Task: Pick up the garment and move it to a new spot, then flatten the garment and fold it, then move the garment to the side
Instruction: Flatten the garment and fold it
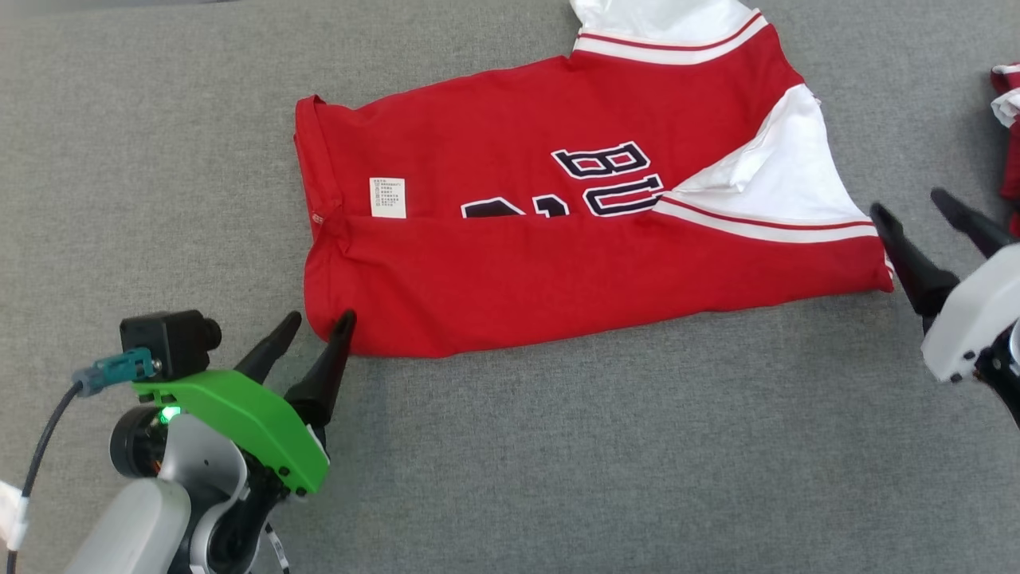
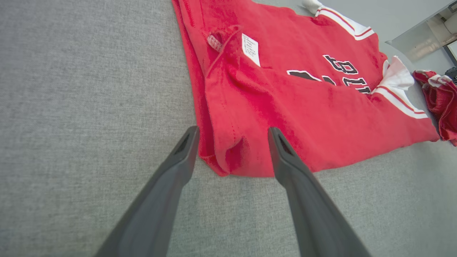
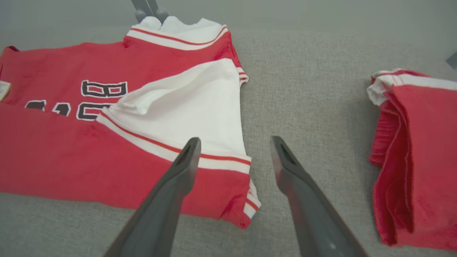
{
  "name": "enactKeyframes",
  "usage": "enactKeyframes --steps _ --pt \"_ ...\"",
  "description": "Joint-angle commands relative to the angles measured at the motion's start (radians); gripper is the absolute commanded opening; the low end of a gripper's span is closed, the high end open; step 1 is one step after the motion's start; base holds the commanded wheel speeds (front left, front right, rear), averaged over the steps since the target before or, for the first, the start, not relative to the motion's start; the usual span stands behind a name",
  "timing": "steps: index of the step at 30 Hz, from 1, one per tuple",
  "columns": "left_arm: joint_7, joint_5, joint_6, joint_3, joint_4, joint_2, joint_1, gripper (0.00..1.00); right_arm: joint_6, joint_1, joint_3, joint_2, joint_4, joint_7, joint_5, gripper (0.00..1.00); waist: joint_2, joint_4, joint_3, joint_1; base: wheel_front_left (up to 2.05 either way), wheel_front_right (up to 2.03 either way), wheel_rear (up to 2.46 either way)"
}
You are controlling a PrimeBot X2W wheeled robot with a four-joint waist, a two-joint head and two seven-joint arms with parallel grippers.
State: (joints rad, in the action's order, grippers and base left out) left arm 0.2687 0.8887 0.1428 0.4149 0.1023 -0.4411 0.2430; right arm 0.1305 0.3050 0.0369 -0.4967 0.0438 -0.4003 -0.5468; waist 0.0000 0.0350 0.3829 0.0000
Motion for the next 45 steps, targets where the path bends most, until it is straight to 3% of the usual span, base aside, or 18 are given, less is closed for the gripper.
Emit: enactKeyframes --steps 1,5,14,15,16,17,18,19,22,23,24,36,45 --pt "0.002 0.017 0.01 -0.003 0.013 -0.006 -0.025 1.0 0.0 -0.044 -0.004 -0.008 0.02 -0.027 0.008 1.0 0.0 0.001 0.013 0.0 0.0 0.0 0.0" --pt "-0.006 0.018 0.017 -0.002 0.0 0.004 -0.038 1.0 0.0 -0.098 -0.016 -0.016 0.043 -0.07 0.036 1.0 0.0 0.0 0.037 0.0 0.0 0.0 0.0" --pt "-0.013 0.006 -0.033 0.024 -0.055 0.028 0.042 1.0 0.0 -0.031 0.026 -0.005 -0.034 -0.09 0.067 1.0 0.0 0.008 0.07 0.0 0.0 0.0 0.0" --pt "-0.011 0.008 -0.037 0.025 -0.059 0.029 0.047 0.89 0.0 -0.023 0.031 -0.005 -0.042 -0.088 0.064 1.0 0.0 0.009 0.071 0.0 0.0 0.0 0.0" --pt "-0.004 0.011 -0.045 0.03 -0.063 0.028 0.052 0.49 0.0 -0.014 0.035 -0.003 -0.051 -0.087 0.062 1.0 0.0 0.011 0.072 0.0 0.0 0.0 0.0" --pt "-0.003 0.012 -0.048 0.032 -0.066 0.027 0.056 0.45 0.0 -0.008 0.04 -0.003 -0.058 -0.087 0.061 1.0 0.0 0.012 0.072 0.0 0.0 0.0 0.0" --pt "0.001 0.01 -0.049 0.034 -0.069 0.025 0.059 0.15 0.0 -0.003 0.051 -0.003 -0.066 -0.089 0.056 1.0 0.0 0.012 0.073 0.0 0.0 0.0 0.0" --pt "0.005 0.01 -0.053 0.038 -0.07 0.022 0.058 0.0 0.0 0.002 0.06 -0.003 -0.073 -0.093 0.052 1.0 0.0 0.012 0.072 0.0 0.0 0.0 0.0" --pt "0.018 0.02 -0.061 0.045 -0.056 0.009 0.036 0.0 0.0 0.019 0.098 -0.016 -0.106 -0.106 0.032 1.0 0.0 0.012 0.07 0.0 0.0 0.0 0.0" --pt "0.019 0.022 -0.063 0.045 -0.051 0.003 0.029 0.0 0.0 0.023 0.108 -0.019 -0.114 -0.108 0.026 0.45 0.0 0.013 0.069 0.0 0.0 0.0 0.0" --pt "0.021 0.027 -0.065 0.043 -0.046 -0.004 0.023 0.0 0.0 0.027 0.115 -0.022 -0.123 -0.11 0.023 0.0 0.0 0.015 0.068 0.0 0.0 0.0 0.0" --pt "0.081 0.118 -0.119 0.022 0.021 -0.084 -0.07 0.0 -0.001 -0.016 0.102 -0.107 -0.131 -0.174 -0.161 0.0 0.0 0.027 0.006 0.0 0.0 0.0 0.0" --pt "0.107 0.129 -0.11 0.064 0.104 -0.135 -0.223 0.0 -0.001 -0.259 0.041 -0.197 0.054 -0.279 -0.305 0.0 0.0 0.022 -0.066 0.0 0.0 0.0 0.0"
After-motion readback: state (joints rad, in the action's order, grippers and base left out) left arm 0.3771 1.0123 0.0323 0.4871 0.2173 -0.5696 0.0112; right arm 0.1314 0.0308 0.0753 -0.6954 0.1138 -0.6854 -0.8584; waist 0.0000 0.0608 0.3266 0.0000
